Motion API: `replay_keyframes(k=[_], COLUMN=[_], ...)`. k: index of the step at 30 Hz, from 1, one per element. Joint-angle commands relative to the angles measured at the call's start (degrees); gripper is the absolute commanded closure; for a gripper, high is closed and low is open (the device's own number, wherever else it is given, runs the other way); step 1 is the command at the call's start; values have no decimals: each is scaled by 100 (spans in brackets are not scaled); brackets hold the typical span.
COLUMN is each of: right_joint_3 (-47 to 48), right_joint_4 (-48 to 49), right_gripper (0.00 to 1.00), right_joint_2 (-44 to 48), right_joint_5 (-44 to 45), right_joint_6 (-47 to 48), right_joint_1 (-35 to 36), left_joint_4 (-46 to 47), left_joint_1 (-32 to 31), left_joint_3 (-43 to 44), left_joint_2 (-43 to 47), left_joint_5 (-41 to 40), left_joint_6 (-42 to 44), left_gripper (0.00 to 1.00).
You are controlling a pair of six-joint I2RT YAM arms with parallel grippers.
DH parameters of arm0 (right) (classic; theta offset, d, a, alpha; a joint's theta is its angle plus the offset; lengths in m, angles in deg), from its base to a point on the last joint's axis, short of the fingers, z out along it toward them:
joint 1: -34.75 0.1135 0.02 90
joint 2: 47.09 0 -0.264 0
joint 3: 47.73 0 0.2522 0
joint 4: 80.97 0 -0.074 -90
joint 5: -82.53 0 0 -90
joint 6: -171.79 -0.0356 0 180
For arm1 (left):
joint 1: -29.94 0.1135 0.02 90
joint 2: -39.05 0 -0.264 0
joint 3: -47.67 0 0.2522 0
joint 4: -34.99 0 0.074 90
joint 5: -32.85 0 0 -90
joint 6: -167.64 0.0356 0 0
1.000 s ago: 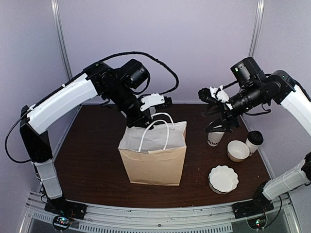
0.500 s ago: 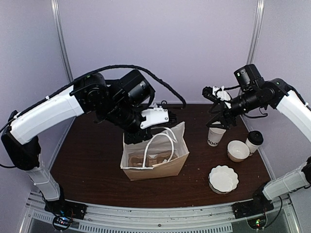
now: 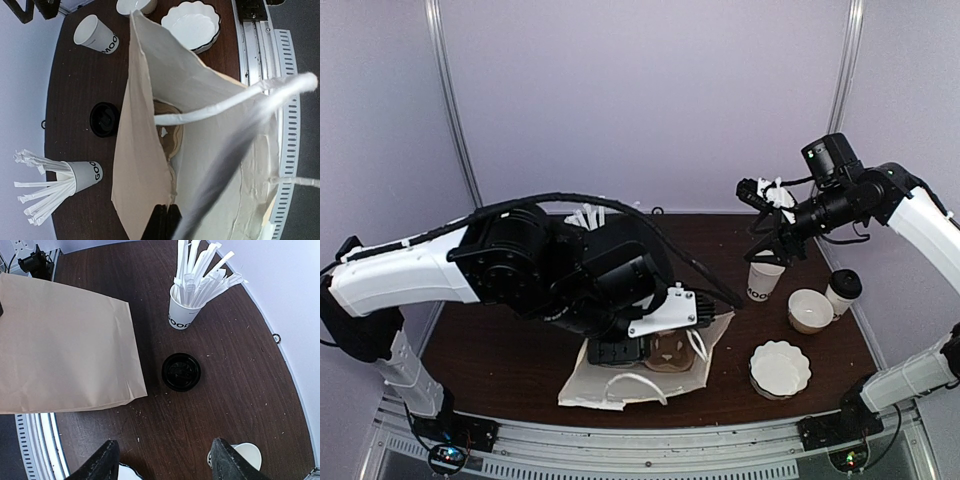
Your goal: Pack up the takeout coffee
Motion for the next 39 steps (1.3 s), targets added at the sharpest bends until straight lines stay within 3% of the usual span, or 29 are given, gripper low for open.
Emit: replay_keyframes(k=[1, 11, 18, 22, 24, 34, 39], right_joint_3=[-63, -60, 346, 297, 267, 222, 264], right_joint_4=[42, -196, -930, -1122, -1226, -1793, -2213], right_gripper=[34, 34, 33, 33, 28, 20, 15], right_joint_2=[35, 60, -128, -120, -126, -582, -1090], right_joint_5=[-92, -76, -70, 229, 380, 1500, 1882], right_joint_6=[-72, 9, 139, 281, 353, 384, 344], right_joint_1=[-52, -61, -768, -1557, -1913, -3514, -3929], left_joint_4=[-21, 182, 294, 369, 464, 340, 348], left_joint_1=[-273, -608, -352, 578, 961, 2179, 2750], left_joint_3=[-200, -642, -426, -438, -535, -118, -135], left_joint_2=[195, 516, 482, 517, 537, 350, 167], left_joint_5=[-426, -721, -1471, -147, 431, 2795, 3270], left_joint_6=[-596, -1180, -609, -476, -282, -291, -403], left_gripper=[100, 100, 100, 100, 100, 100, 89])
